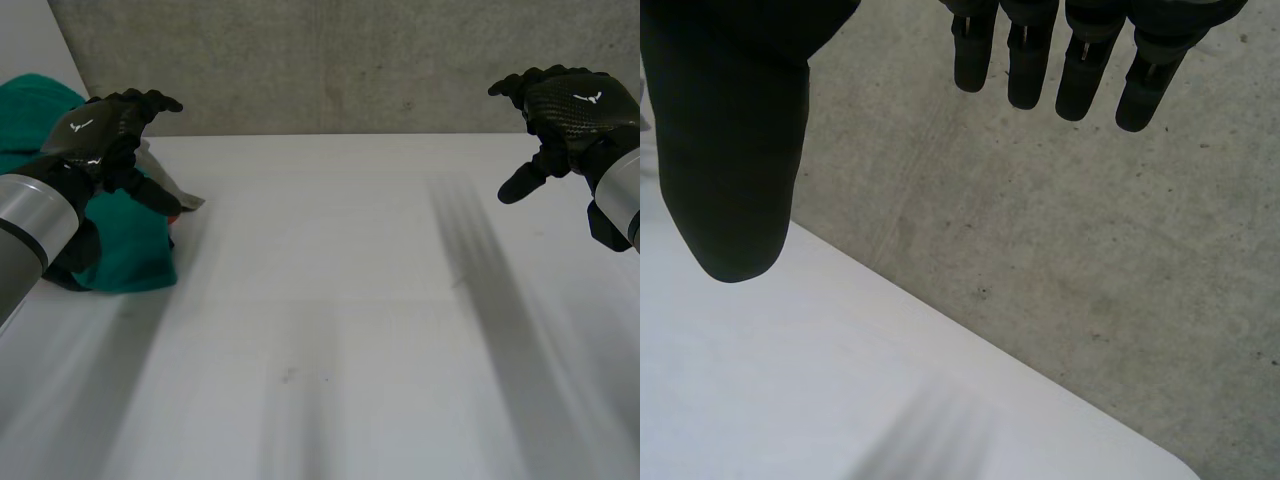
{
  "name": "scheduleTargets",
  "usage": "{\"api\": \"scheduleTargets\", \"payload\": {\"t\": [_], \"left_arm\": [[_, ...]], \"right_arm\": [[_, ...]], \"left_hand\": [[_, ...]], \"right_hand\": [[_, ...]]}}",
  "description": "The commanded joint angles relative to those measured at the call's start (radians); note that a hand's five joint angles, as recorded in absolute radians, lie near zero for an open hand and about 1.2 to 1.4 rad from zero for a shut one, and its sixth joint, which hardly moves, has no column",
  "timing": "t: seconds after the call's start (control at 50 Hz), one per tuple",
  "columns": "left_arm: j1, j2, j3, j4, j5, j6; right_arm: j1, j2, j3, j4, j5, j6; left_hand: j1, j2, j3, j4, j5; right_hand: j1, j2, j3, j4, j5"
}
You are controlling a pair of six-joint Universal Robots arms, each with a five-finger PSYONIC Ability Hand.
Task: Fold the laundry.
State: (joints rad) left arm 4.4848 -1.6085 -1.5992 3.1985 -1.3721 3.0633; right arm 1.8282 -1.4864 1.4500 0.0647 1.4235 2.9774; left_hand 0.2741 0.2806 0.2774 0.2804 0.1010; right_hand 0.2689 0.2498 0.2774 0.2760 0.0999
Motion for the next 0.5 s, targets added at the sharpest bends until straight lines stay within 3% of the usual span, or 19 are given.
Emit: {"api": "scheduleTargets", "payload": {"t": [0.02, 0.28, 0.36, 0.5], "left_arm": [[-0.007, 0.004, -0.002, 0.000, 0.001, 0.000], [-0.022, -0.005, 0.087, 0.044, -0.002, 0.014], [0.011, -0.103, 0.189, 0.089, -0.013, 0.063], [0.143, -0.422, 0.465, 0.089, -0.024, 0.363]], "right_arm": [[0.002, 0.002, 0.001, 0.000, 0.000, 0.000], [0.000, 0.002, 0.001, 0.000, -0.003, -0.009], [0.000, 0.006, 0.001, 0.001, -0.005, -0.012], [-0.001, 0.038, 0.001, 0.001, -0.009, -0.015]], "left_hand": [[-0.100, -0.106, -0.103, -0.106, -0.101], [-0.100, -0.106, -0.103, -0.106, -0.101], [-0.100, -0.106, -0.103, -0.106, -0.101], [-0.100, -0.106, -0.103, -0.106, -0.101]], "right_hand": [[-0.094, -0.075, -0.103, -0.102, -0.100], [-0.094, -0.075, -0.103, -0.102, -0.100], [-0.094, -0.075, -0.103, -0.102, -0.100], [-0.094, -0.075, -0.103, -0.102, -0.100]]}}
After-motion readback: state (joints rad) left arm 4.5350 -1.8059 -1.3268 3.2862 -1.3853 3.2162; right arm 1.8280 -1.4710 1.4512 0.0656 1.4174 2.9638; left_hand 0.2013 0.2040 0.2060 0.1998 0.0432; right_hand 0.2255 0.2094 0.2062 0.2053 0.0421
